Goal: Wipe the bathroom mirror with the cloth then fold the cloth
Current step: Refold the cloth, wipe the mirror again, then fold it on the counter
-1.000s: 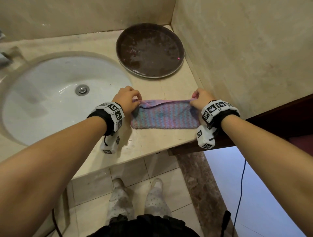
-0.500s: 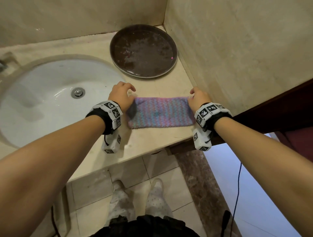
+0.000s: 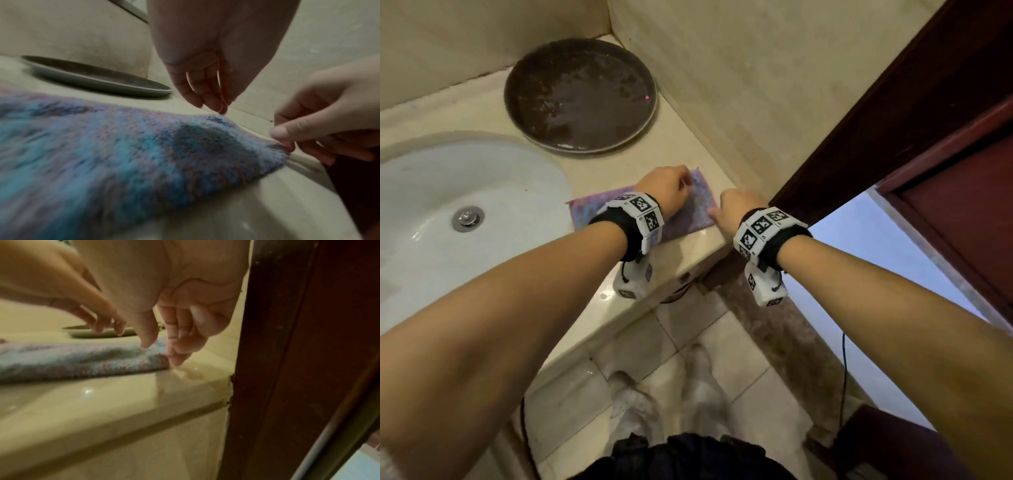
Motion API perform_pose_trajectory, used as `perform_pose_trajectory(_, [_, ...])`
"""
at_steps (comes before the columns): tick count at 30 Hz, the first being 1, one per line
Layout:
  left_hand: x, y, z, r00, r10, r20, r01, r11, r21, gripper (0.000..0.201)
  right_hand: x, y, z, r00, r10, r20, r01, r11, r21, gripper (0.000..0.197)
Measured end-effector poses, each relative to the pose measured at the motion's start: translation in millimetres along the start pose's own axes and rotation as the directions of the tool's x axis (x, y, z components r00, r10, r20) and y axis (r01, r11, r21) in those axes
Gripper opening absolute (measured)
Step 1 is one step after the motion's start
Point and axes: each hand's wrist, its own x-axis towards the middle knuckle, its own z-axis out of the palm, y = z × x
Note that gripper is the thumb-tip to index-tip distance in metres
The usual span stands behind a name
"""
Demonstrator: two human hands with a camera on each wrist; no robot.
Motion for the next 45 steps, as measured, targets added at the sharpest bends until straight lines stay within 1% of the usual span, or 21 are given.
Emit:
perform_pose_trajectory(2, [10, 6, 2, 1.0, 0.01, 0.013, -0.011, 0.999, 0.053, 0.025, -3, 2, 5, 0.999, 0.04, 0.006, -0.041, 0.999, 0.033, 0.028])
perform_pose_trajectory(4, [20, 11, 3, 0.996, 0.083, 0.04, -0.086, 0.991, 0.105, 0.029, 0, 3, 9, 0.995, 0.096, 0.004, -0.096, 0.992, 0.078, 0.021])
perform_pose_trajectory(6, [29, 12, 6, 0.98, 0.156, 0.123, -0.176, 0.969, 0.173, 0.04, 0, 2, 11, 0.993, 0.119, 0.008, -0.119, 0.987, 0.104, 0.018])
perform_pose_trajectory(8, [35, 11, 9, 0.96, 0.179, 0.213, -0.232, 0.938, 0.257, 0.049, -2, -1, 12, 0.993, 0.12, 0.012, -0.121, 0.985, 0.125, 0.019])
perform_pose_trajectory(9, [37, 10, 10, 0.952, 0.193, 0.238, -0.261, 0.919, 0.297, 0.051, -2, -2, 12, 0.991, 0.133, 0.01, -0.133, 0.981, 0.143, 0.019])
perform_pose_trajectory(10, [38, 8, 11, 0.944, 0.211, 0.253, -0.289, 0.897, 0.333, 0.051, -1, -1, 12, 0.991, 0.134, 0.005, -0.133, 0.979, 0.153, 0.018])
perform_pose_trajectory(12, [39, 7, 13, 0.931, 0.247, 0.268, -0.339, 0.857, 0.387, 0.047, -2, -1, 12, 0.988, 0.153, 0.037, -0.157, 0.975, 0.158, 0.017])
perform_pose_trajectory(15, [40, 9, 12, 0.921, 0.262, 0.29, -0.373, 0.809, 0.454, 0.04, -1, -2, 10, 0.98, 0.192, 0.058, -0.2, 0.957, 0.211, 0.012])
perform_pose_trajectory(20, [41, 11, 1, 0.917, 0.224, 0.33, -0.378, 0.751, 0.541, 0.027, -9, -7, 8, 0.983, 0.167, 0.071, -0.179, 0.957, 0.231, 0.009])
perform_pose_trajectory(23, [35, 5, -15, 0.92, 0.246, 0.306, -0.376, 0.774, 0.509, 0.023, -21, -14, -2, 0.99, 0.112, 0.084, -0.134, 0.939, 0.317, 0.008])
perform_pose_trajectory(24, [32, 2, -22, 0.92, 0.264, 0.291, -0.381, 0.779, 0.498, 0.023, -24, -19, -5, 0.992, 0.092, 0.083, -0.116, 0.927, 0.356, 0.011])
perform_pose_trajectory(28, [13, -24, -53, 0.909, 0.326, 0.261, -0.417, 0.748, 0.516, 0.023, -35, -57, -14, 0.997, -0.016, 0.076, -0.017, 0.913, 0.407, 0.012])
perform_pose_trajectory(30, [-1, -42, -65, 0.921, 0.319, 0.225, -0.39, 0.742, 0.545, 0.022, -41, -81, -13, 0.992, -0.084, 0.091, 0.04, 0.913, 0.406, 0.013])
perform_pose_trajectory(32, [-15, -62, -74, 0.936, 0.3, 0.181, -0.35, 0.756, 0.554, 0.019, -46, -105, -8, 0.979, -0.152, 0.133, 0.085, 0.909, 0.408, 0.006])
perform_pose_trajectory(35, [-35, -90, -83, 0.954, 0.268, 0.137, -0.298, 0.774, 0.559, 0.016, -51, -136, 2, 0.969, -0.215, 0.124, 0.149, 0.903, 0.402, 0.027])
perform_pose_trajectory(38, [-51, -113, -84, 0.965, 0.223, 0.135, -0.26, 0.795, 0.549, 0.02, -57, -157, 13, 0.951, -0.27, 0.15, 0.197, 0.905, 0.377, 0.033])
perform_pose_trajectory(40, [-58, -125, -81, 0.967, 0.205, 0.151, -0.254, 0.794, 0.552, 0.021, -60, -164, 22, 0.94, -0.278, 0.197, 0.189, 0.907, 0.377, 0.03])
perform_pose_trajectory(41, [-62, -129, -79, 0.968, 0.195, 0.16, -0.252, 0.786, 0.564, 0.021, -61, -166, 25, 0.938, -0.283, 0.199, 0.197, 0.909, 0.366, 0.026])
perform_pose_trajectory(43, [-66, -134, -76, 0.968, 0.182, 0.175, -0.251, 0.778, 0.576, 0.025, -58, -162, 28, 0.957, -0.255, 0.138, 0.197, 0.92, 0.339, 0.013])
perform_pose_trajectory(44, [-68, -137, -75, 0.971, 0.176, 0.164, -0.239, 0.79, 0.564, 0.026, -55, -159, 27, 0.974, -0.208, 0.086, 0.167, 0.925, 0.341, 0.014])
perform_pose_trajectory(45, [-70, -140, -73, 0.977, 0.164, 0.134, -0.21, 0.824, 0.527, 0.026, -52, -153, 23, 0.988, -0.152, 0.039, 0.129, 0.925, 0.356, 0.015])
